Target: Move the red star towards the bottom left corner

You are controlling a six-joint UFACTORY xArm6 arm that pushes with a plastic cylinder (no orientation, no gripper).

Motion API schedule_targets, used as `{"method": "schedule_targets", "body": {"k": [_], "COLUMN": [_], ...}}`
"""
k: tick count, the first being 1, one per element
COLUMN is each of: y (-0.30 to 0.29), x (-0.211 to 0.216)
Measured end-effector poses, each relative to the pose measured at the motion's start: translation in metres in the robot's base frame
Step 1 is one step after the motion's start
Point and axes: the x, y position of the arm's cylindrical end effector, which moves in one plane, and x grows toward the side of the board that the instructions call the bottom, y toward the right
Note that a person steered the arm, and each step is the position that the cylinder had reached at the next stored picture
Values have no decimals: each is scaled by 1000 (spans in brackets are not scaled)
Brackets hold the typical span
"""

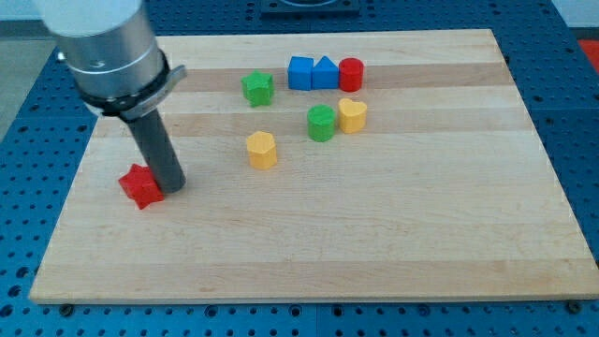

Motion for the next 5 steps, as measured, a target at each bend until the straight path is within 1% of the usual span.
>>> {"method": "schedule_targets", "body": {"k": [1,2,3,4,5], "y": [-2,-2,-20,-24,-24], "x": [-12,-34,-37,-22,2]}}
